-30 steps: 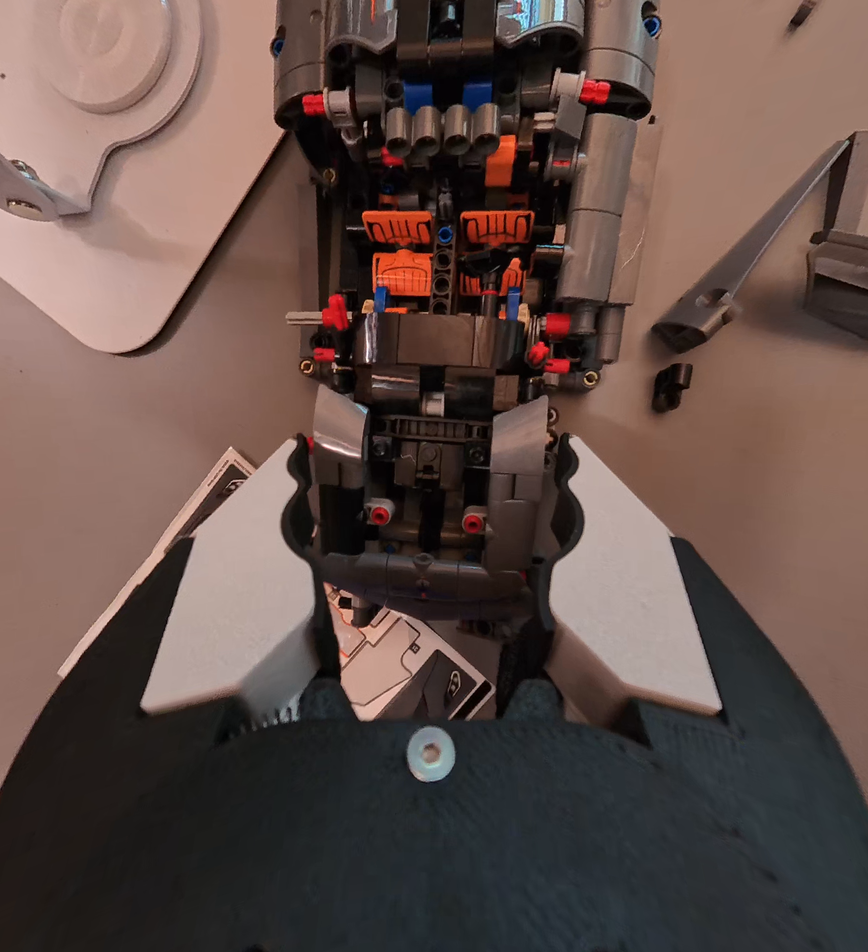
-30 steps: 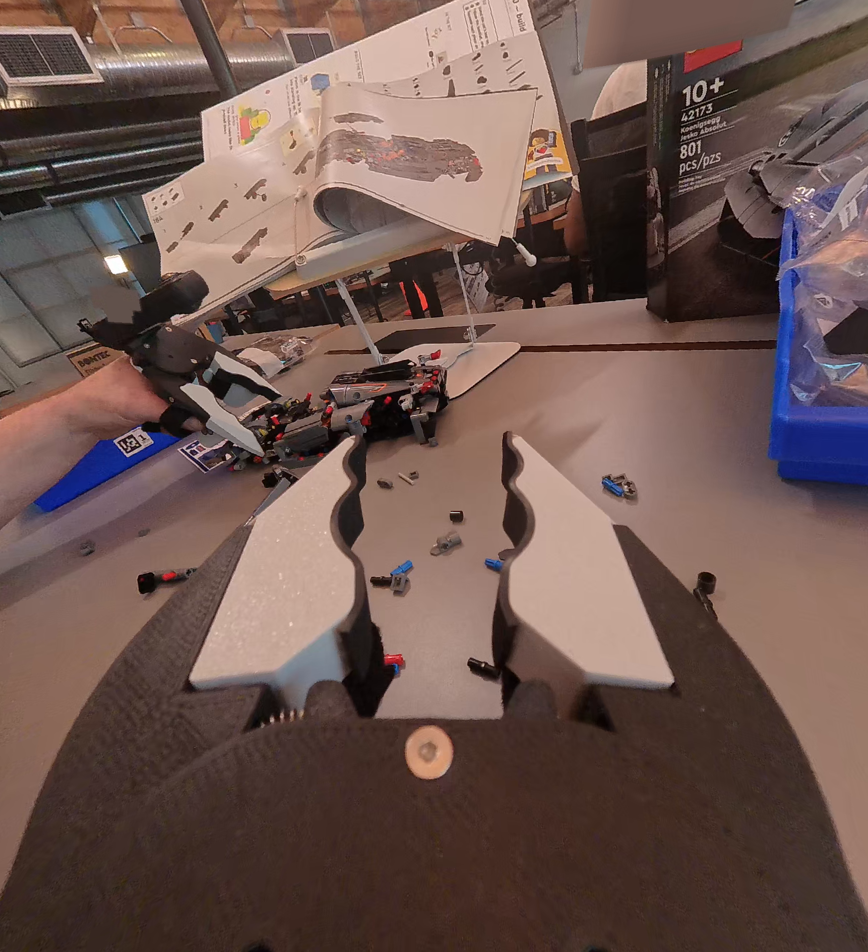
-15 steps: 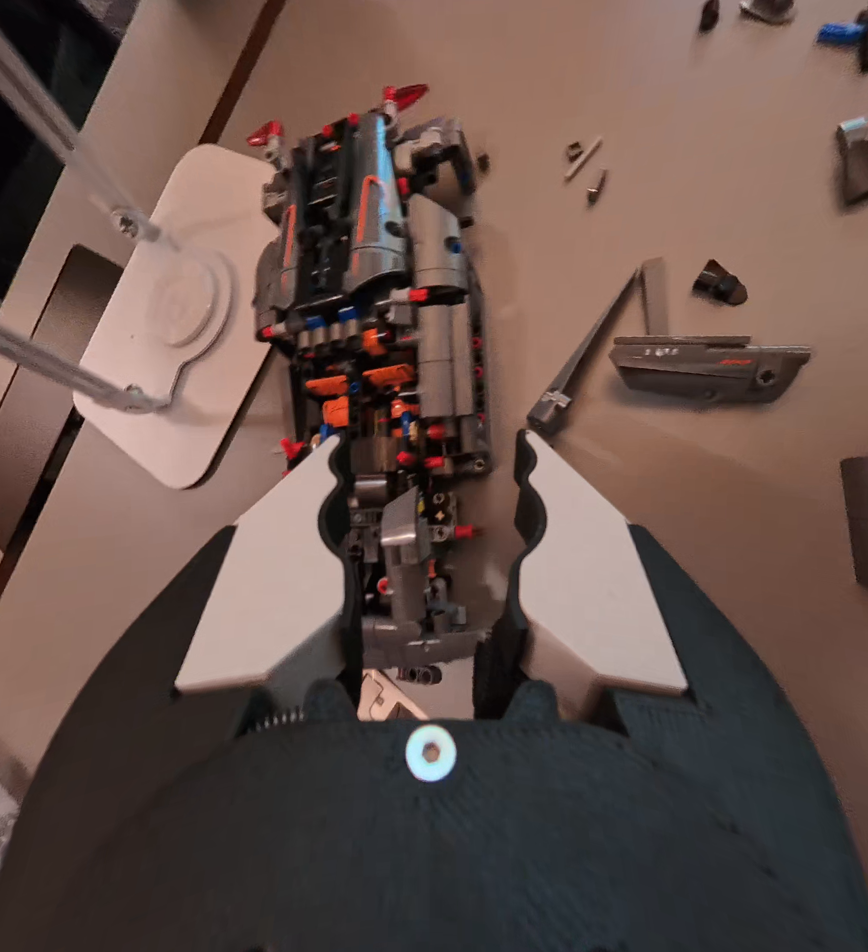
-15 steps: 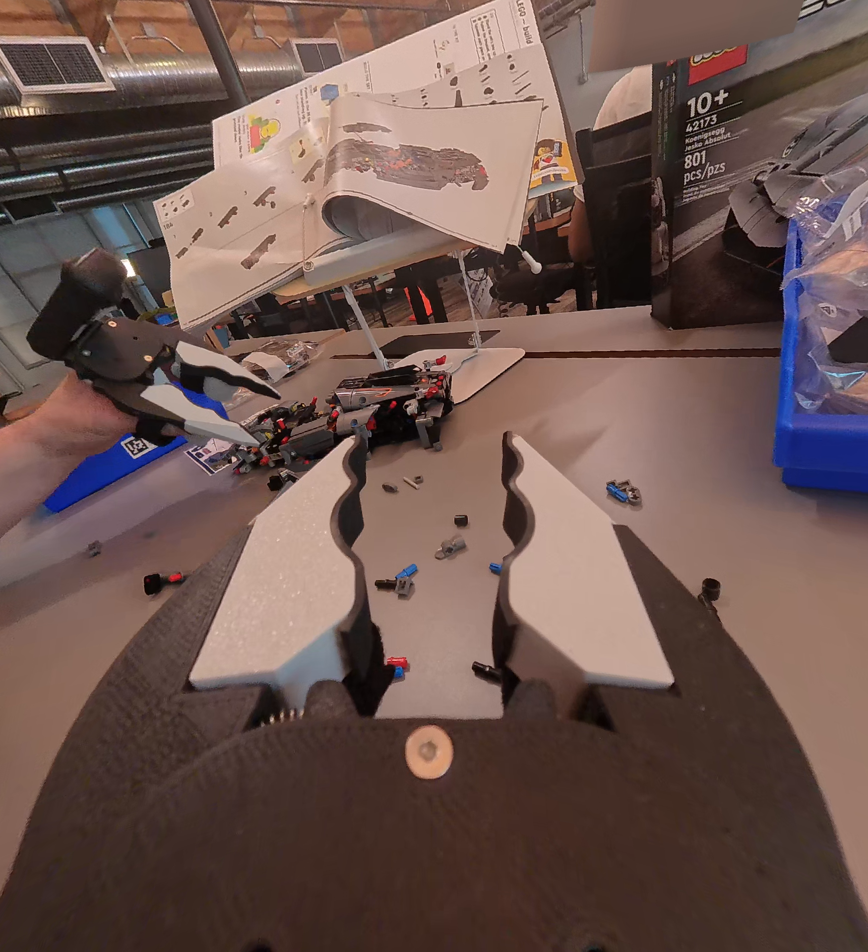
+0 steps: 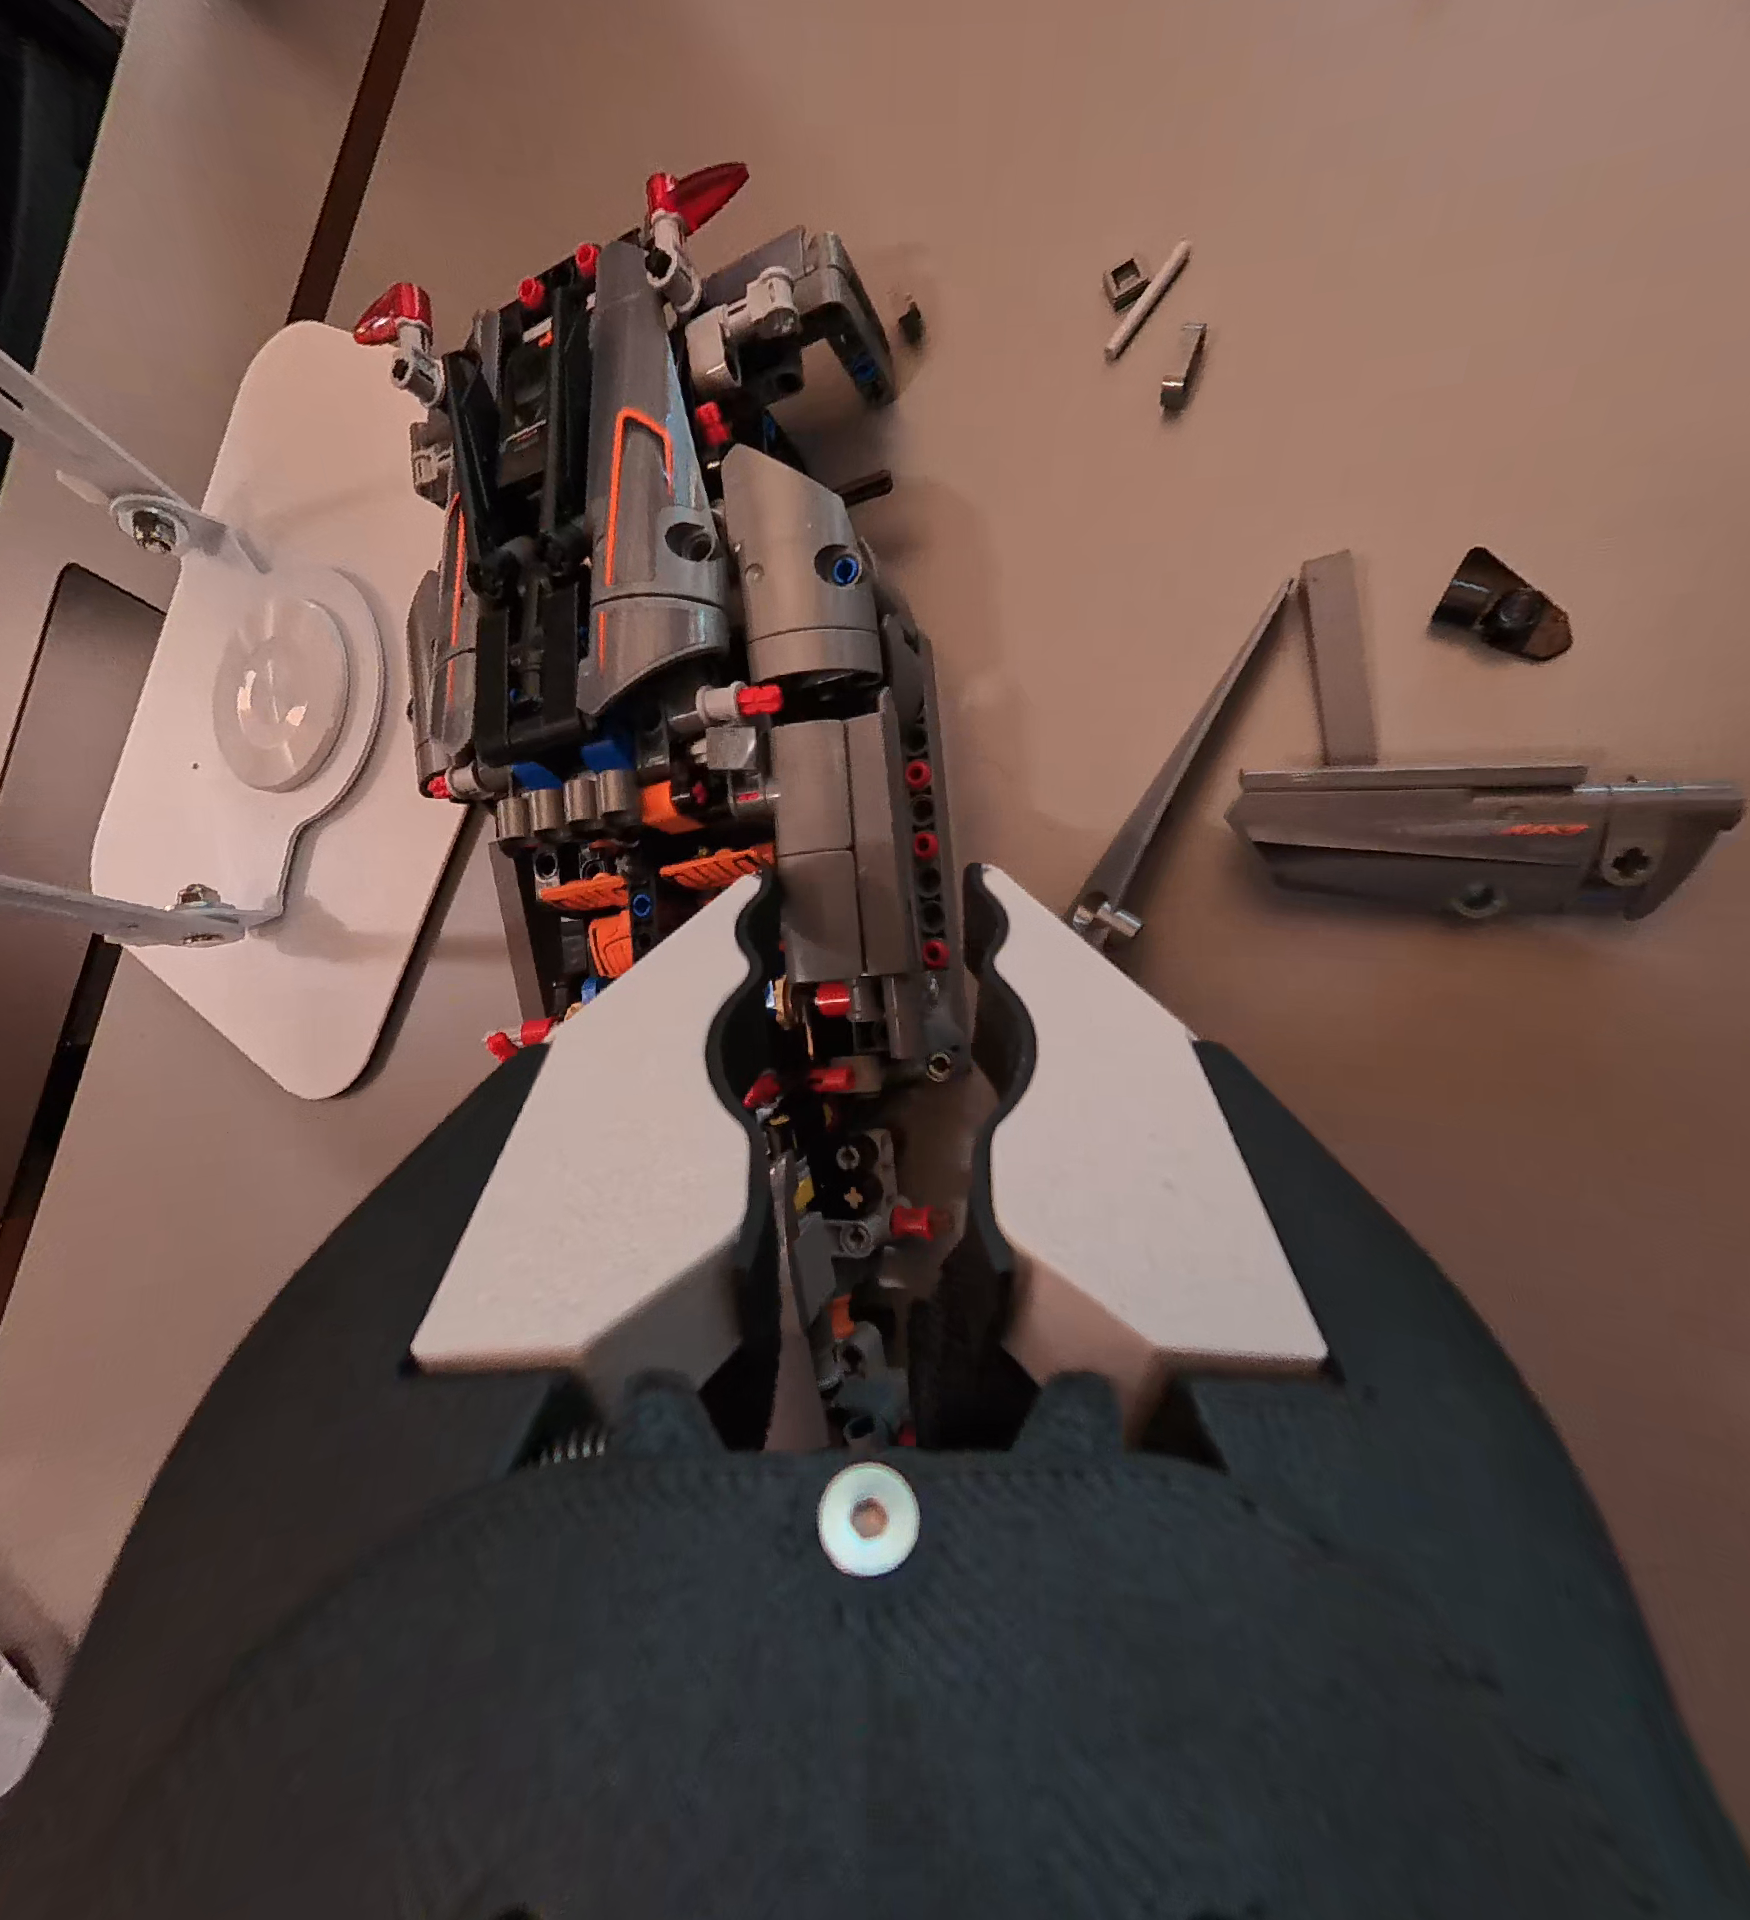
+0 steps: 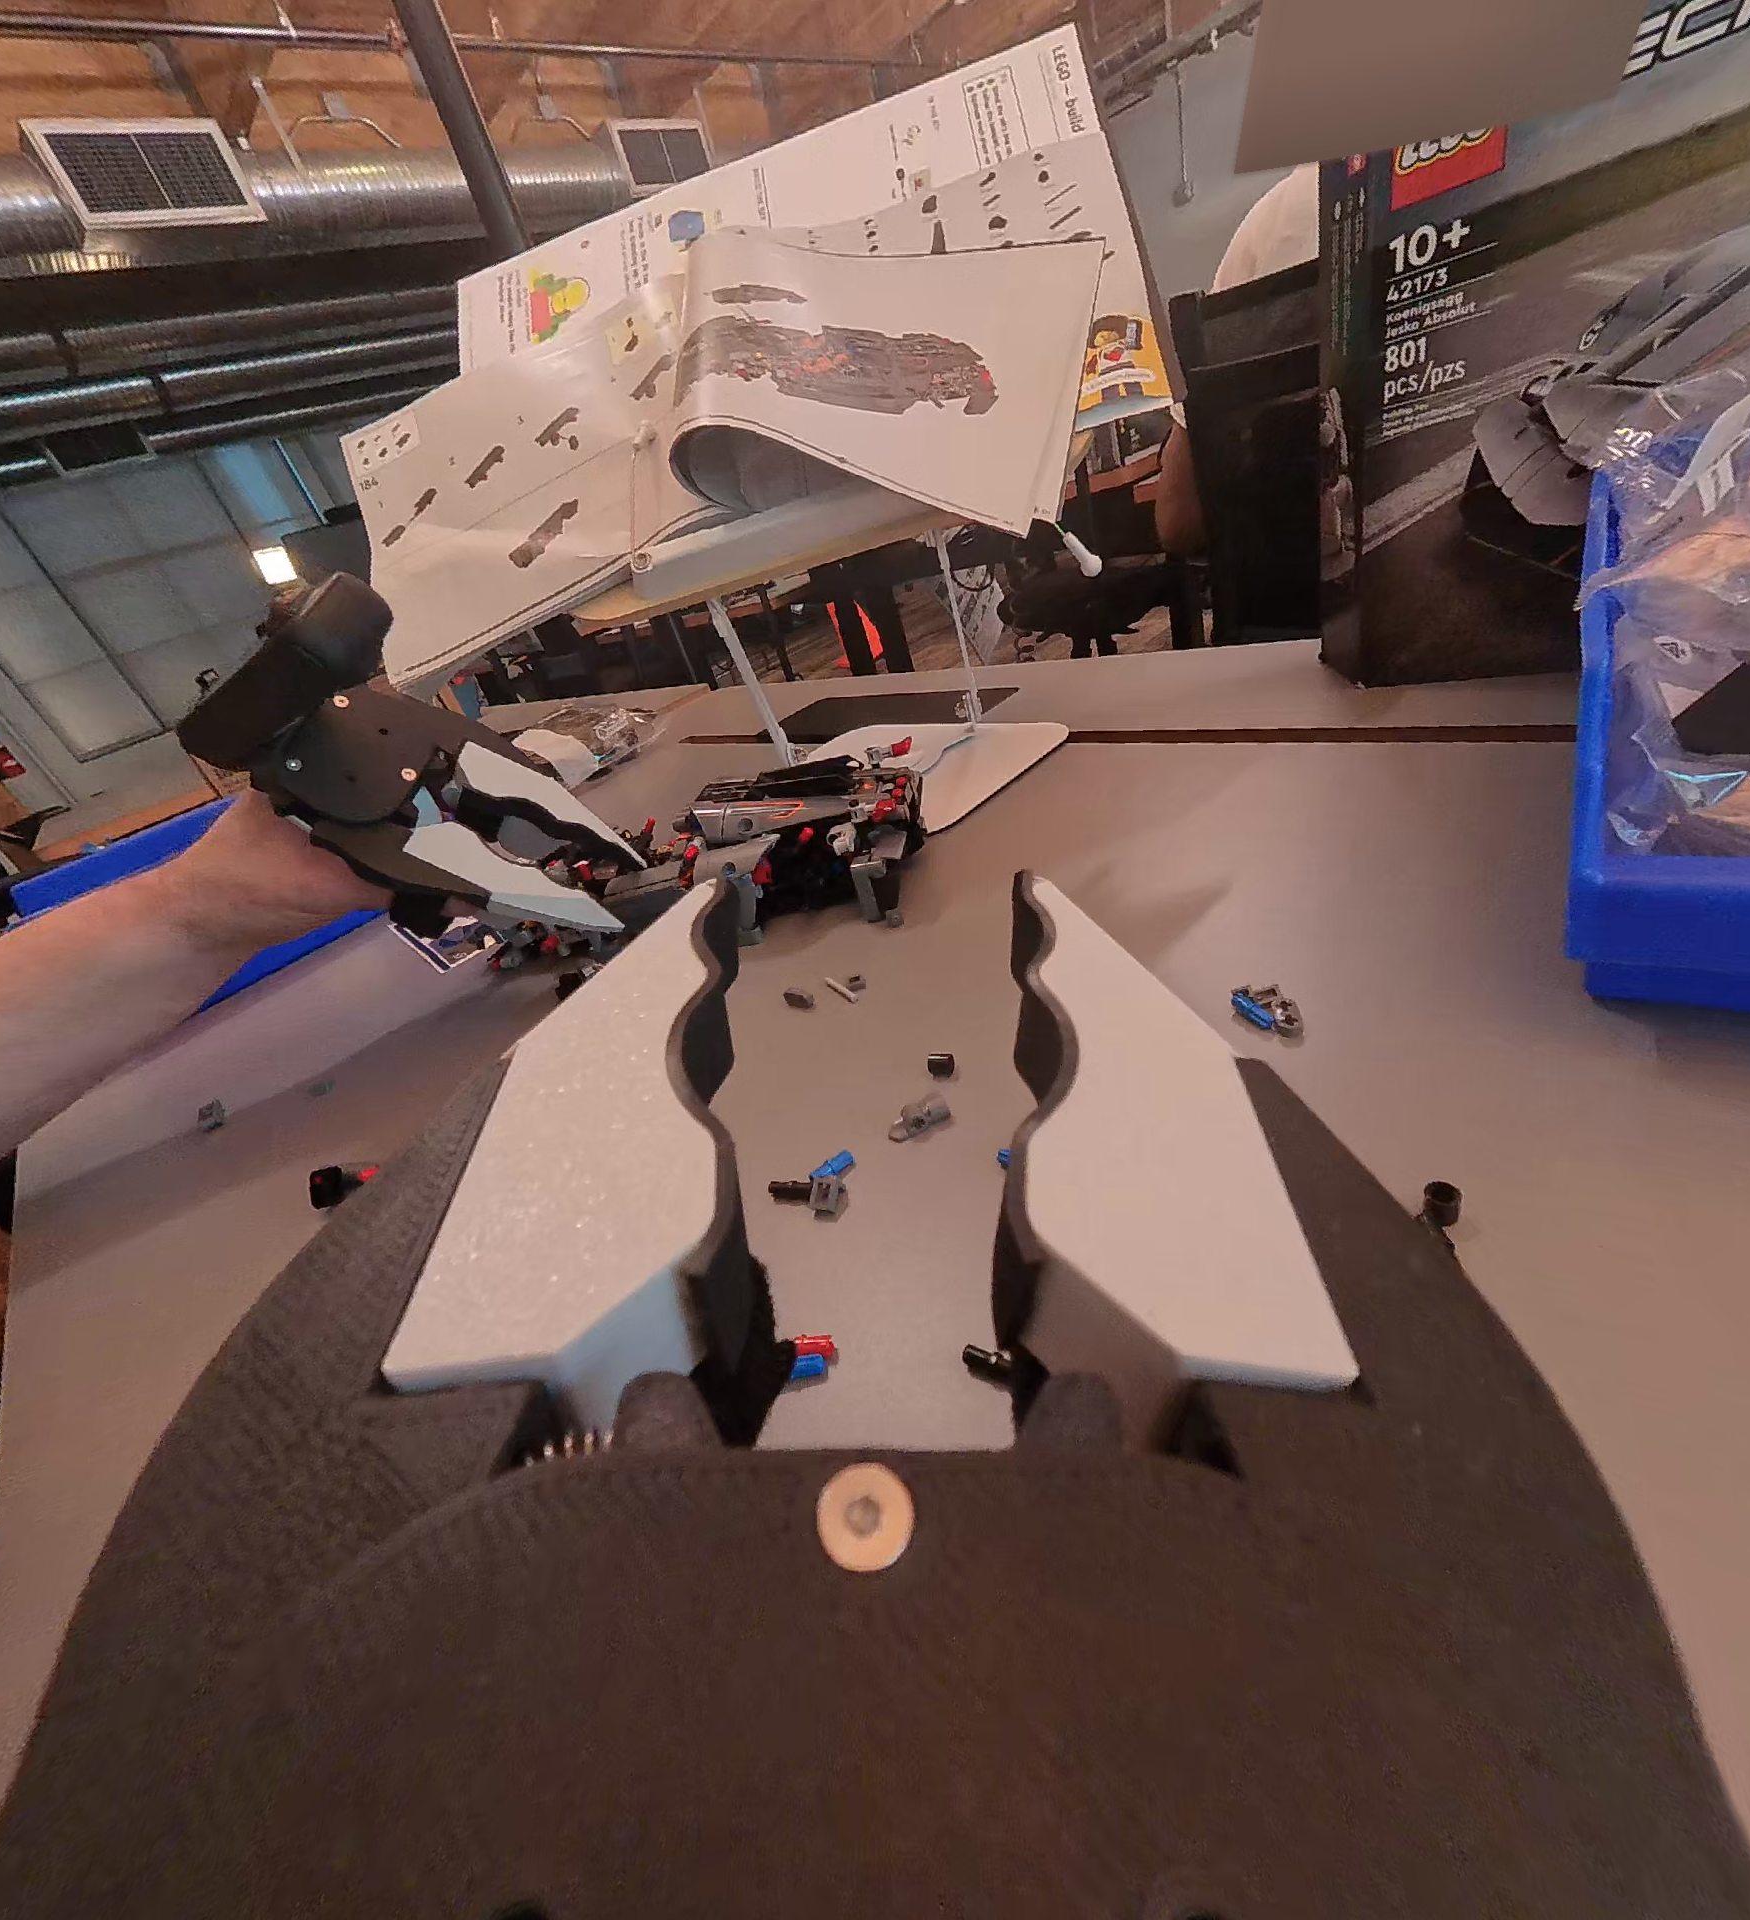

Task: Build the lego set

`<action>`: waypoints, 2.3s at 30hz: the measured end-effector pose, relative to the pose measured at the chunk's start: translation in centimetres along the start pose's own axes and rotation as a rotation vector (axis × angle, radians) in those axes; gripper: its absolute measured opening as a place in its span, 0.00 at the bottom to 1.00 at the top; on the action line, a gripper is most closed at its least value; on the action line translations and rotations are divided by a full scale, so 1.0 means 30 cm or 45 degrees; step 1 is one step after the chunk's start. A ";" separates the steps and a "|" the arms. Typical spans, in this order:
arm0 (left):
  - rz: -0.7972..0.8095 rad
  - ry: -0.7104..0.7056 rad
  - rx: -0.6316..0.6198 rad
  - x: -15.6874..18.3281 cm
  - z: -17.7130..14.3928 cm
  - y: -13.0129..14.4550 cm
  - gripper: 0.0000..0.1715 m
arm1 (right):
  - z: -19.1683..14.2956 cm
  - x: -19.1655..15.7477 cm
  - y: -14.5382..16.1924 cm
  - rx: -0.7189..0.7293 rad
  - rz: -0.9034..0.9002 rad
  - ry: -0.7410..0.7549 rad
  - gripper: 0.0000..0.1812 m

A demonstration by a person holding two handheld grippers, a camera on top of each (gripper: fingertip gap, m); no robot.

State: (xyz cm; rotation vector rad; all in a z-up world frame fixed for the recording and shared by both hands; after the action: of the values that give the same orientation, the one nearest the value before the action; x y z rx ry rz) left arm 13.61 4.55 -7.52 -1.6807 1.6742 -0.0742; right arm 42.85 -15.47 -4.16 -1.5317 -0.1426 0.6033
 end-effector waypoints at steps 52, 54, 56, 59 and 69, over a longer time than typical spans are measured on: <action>-0.144 0.288 0.152 0.286 -0.077 -0.038 0.51 | 0.031 -0.016 0.027 -0.097 -0.065 0.006 0.25; -0.131 0.266 0.129 0.284 -0.053 -0.038 0.52 | 0.035 -0.018 0.029 -0.105 -0.065 0.000 0.25; -0.126 0.255 0.115 0.283 -0.037 -0.037 0.51 | 0.040 -0.021 0.031 -0.117 -0.069 -0.010 0.25; -0.113 0.249 0.095 0.292 -0.022 -0.033 0.44 | 0.041 -0.027 0.030 -0.117 -0.076 -0.022 0.25; -0.168 0.220 0.207 0.281 -0.053 -0.040 0.43 | 0.042 -0.037 0.027 -0.111 -0.083 -0.041 0.25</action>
State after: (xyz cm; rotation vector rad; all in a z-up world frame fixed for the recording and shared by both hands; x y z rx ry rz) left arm 14.97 -3.76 -9.56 -1.6983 1.6316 -0.4184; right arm 41.12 -14.90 -4.54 -1.5957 -0.2456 0.5763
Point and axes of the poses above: each gripper's, where its closed fingertips meet, z out along the fingers, y out of its underside, x = y × z across the jaws, the point moved 7 cm from there along -z, back along the fingers, and after that the axes turned 6 degrees about -y, right-handed, at the moved point
